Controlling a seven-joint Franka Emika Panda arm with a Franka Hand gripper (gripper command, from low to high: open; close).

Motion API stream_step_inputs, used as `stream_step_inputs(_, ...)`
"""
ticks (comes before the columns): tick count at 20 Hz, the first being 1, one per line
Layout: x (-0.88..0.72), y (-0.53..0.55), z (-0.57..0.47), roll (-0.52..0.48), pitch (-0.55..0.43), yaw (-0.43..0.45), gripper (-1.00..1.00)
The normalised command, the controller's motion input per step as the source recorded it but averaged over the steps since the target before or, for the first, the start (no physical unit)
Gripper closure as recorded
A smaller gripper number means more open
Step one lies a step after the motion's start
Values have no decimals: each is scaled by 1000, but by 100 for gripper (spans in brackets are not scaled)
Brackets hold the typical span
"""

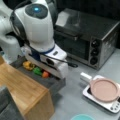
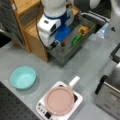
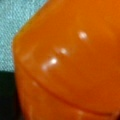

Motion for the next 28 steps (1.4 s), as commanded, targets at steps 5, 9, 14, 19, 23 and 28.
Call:
stream_step_inputs(5, -264, 101, -153, 64, -288, 86, 100)
stream_step_inputs(9, -234, 51, -120, 88, -266, 104, -100)
stream_step_inputs(14, -189, 10, -93, 109, -256, 88, -100)
stream_step_inputs(19, -132, -21, -75, 104, -234, 50, -100)
stream_step_inputs(23, -101, -49, -47, 102, -195, 41, -100)
stream_step_inputs(28, -127, -11, 51, 112, -171, -110, -100)
